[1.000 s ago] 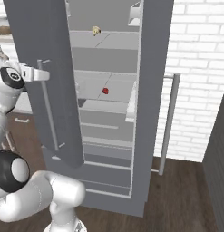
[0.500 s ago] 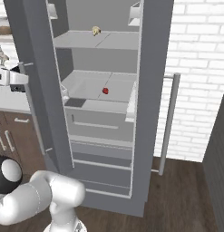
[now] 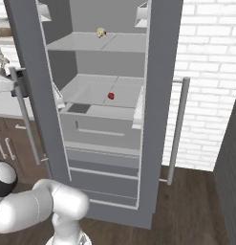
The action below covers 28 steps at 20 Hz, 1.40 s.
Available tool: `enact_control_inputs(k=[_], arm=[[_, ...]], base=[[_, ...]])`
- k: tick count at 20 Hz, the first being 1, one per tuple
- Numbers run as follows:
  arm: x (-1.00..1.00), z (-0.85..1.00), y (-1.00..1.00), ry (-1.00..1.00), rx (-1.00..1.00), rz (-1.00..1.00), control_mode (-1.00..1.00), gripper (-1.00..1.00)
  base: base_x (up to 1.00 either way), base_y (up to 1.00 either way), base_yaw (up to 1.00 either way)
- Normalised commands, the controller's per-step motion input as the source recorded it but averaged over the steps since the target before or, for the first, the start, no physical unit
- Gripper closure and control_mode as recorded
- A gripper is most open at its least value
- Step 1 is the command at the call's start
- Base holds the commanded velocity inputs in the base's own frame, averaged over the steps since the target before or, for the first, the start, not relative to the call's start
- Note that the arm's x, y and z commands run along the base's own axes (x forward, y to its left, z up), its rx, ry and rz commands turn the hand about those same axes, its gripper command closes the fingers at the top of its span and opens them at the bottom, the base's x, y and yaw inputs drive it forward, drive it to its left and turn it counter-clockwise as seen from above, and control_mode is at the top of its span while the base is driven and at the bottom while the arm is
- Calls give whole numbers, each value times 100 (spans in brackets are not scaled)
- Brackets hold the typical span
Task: Take the strawberry from the fridge and place it on top of the pancake, located on the dining counter.
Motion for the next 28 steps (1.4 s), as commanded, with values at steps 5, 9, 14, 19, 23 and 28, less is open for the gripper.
enact_control_inputs(k=[5,9,14,19,23,28], arm=[[-64,0,39,-4,0,-9,-100,-100],[-98,4,-3,0,0,-1,-100,-100],[-69,2,-48,1,10,1,-100,-100],[-52,0,-96,1,30,15,-100,-100],[-14,0,-100,3,51,20,-100,-100],[3,0,-100,12,78,12,-100,-100]], base=[[0,0,0],[0,0,0],[0,0,0],[0,0,0],[0,0,0],[0,0,0]])
